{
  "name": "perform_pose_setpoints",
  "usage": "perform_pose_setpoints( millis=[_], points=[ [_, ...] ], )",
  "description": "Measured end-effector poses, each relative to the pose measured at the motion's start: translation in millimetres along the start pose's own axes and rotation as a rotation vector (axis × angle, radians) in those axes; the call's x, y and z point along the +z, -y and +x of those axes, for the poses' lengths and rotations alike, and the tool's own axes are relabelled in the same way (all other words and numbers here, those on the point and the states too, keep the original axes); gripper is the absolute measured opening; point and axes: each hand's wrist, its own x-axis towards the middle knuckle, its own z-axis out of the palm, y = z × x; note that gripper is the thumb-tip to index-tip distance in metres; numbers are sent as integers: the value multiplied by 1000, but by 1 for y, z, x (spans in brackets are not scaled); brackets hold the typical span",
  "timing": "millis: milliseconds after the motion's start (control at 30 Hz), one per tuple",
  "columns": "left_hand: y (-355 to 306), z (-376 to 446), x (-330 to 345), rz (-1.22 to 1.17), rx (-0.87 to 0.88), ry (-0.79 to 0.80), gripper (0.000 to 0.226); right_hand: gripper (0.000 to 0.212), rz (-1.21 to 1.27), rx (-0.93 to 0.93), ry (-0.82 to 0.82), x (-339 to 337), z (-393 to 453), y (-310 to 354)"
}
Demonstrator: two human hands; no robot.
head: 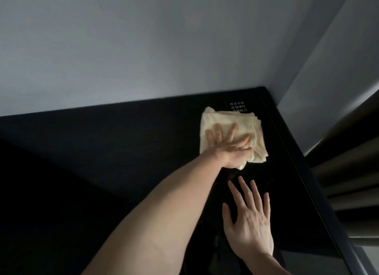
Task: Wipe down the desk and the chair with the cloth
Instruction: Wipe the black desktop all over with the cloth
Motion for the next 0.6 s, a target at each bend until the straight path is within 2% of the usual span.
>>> perform_pose_setpoints(
  millis=[67,133,200,267,333,367,467,600],
  points=[
    [-11,4,0,-25,28,11,61,64,4,1,-2,1,1,-1],
    [-7,0,-4,-167,60,-7,55,64,14,0,4,2,1,-2],
    [8,-16,-9,-510,104,-133,49,64,31,-1,11,1,1,-3],
    [36,-46,-7,-775,103,-362,42,64,54,0,12,-1,0,-3],
    [79,-81,3,-663,49,-569,43,60,149,15,-33,-7,4,0],
    [106,-101,10,-545,4,-601,47,58,199,14,-79,-13,10,1],
    [188,-163,29,-262,-179,-447,75,56,233,27,-177,-38,55,4],
    [264,-237,55,-120,-468,-249,116,78,156,102,-8,-59,138,13]
  ],
)
